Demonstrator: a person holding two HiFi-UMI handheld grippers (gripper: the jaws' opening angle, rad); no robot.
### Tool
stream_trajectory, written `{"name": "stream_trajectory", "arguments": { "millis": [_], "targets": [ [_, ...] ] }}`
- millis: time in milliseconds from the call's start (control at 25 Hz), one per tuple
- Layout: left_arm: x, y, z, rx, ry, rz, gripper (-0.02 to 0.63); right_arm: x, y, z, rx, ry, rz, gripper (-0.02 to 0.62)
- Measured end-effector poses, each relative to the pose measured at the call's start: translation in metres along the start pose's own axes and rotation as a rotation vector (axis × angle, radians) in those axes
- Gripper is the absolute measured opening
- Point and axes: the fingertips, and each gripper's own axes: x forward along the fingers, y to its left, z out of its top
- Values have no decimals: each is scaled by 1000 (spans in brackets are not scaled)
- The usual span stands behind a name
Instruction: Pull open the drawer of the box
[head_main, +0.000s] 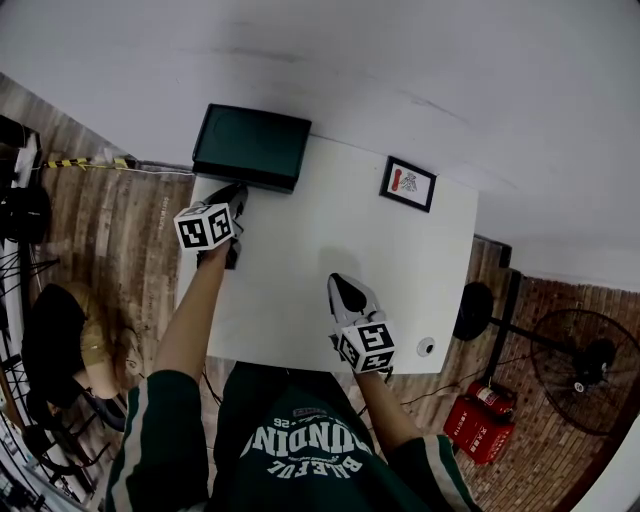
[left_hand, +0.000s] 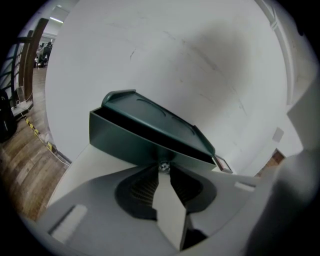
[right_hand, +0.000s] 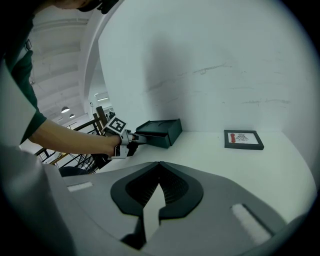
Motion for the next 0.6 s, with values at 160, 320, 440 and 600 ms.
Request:
{"name": "stream_trajectory", "arguments": {
  "millis": [160,320,440,600],
  "targets": [
    [-14,1,-13,-10,7,7,129,-4,6,0,-2,-6,12,2],
    [-29,0,-29,-16,15,17,129,-8,10,0,-13,-11,28,2],
    [-39,0,-41,-20,25,26,129,-12,15,-1,-24,-16,38,2],
    [-50,3,-54,-20,41,44,129,-18,20,-3,-34,-14,47,2]
  ]
}}
